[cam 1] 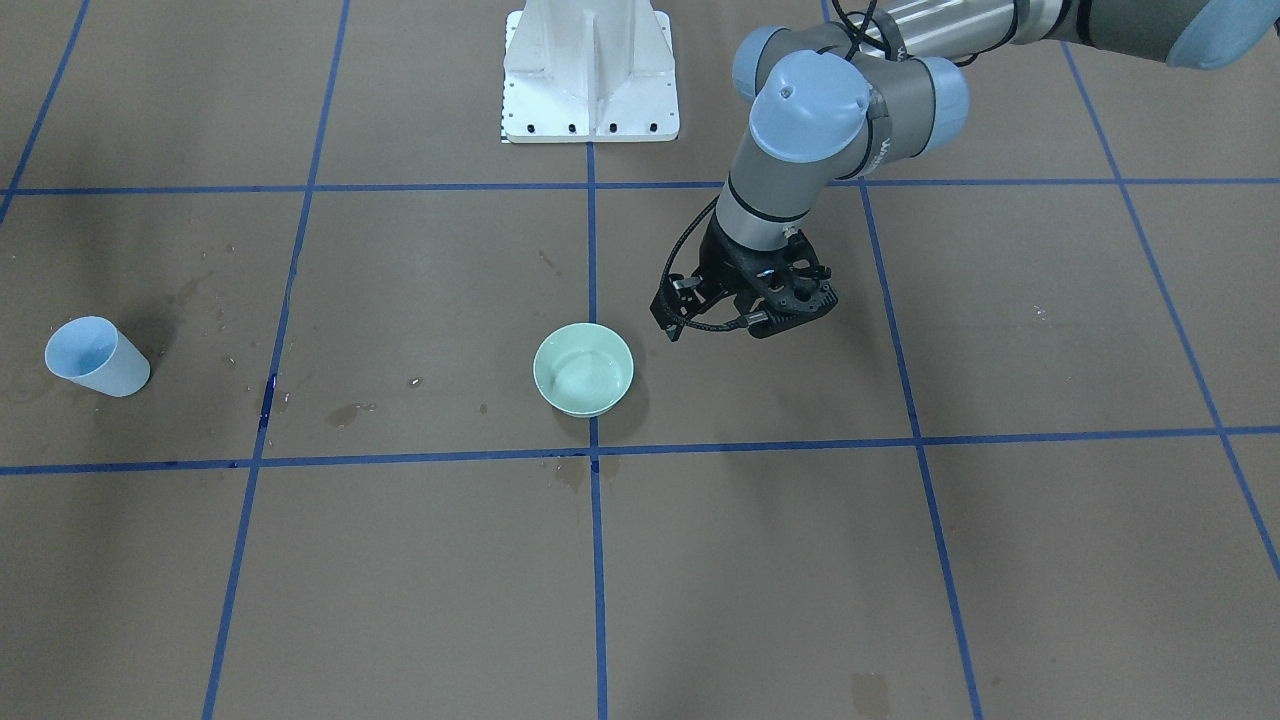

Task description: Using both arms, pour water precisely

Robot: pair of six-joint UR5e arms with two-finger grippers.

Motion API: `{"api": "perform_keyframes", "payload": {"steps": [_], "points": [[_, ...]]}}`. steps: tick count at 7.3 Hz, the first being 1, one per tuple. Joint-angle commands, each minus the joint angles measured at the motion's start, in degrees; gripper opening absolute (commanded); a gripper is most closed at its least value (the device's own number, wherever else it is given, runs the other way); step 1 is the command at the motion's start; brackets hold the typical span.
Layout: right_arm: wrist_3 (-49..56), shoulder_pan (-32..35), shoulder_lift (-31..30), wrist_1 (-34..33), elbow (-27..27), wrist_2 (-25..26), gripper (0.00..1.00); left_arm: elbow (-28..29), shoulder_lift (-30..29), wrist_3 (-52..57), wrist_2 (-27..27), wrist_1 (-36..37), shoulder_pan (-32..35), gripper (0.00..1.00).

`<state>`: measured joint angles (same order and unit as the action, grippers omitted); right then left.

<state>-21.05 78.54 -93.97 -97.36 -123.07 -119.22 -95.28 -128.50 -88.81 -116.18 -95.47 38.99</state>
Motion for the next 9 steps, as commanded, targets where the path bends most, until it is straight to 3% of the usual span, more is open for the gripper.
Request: {"api": "perform_keyframes", "payload": {"steps": [1, 2, 3, 5, 6, 9], "points": [[-20.7, -11.9, -13.8, 21.5, -4.5, 9.1, 0.99, -0.3, 0.3, 0.0, 0.1, 0.2, 0.3, 1.0], [-28.5, -17.3, -19.5, 31.9, -4.4, 14.9, 0.99, -0.3, 0.7, 0.0, 0.1, 0.2, 0.5, 1.0], [-35.9, -23.4, -21.7, 36.9, -4.3, 21.1, 0.99, -0.3, 1.0, 0.1, 0.1, 0.1, 0.6, 1.0], [-50.1, -40.8, -21.9, 37.6, -4.2, 38.4, 0.99, -0.3, 1.0, 0.0, 0.0, 0.1, 0.6, 1.0], [-55.9, -47.4, -21.0, 37.6, -1.9, 44.8, 0.99, -0.3, 1.1, 0.1, 0.1, 0.2, 0.8, 1.0], [-63.7, -55.7, -15.8, 37.8, 6.2, 59.1, 0.98, -0.3, 1.1, 0.1, 0.0, 0.2, 1.0, 1.0]]}}
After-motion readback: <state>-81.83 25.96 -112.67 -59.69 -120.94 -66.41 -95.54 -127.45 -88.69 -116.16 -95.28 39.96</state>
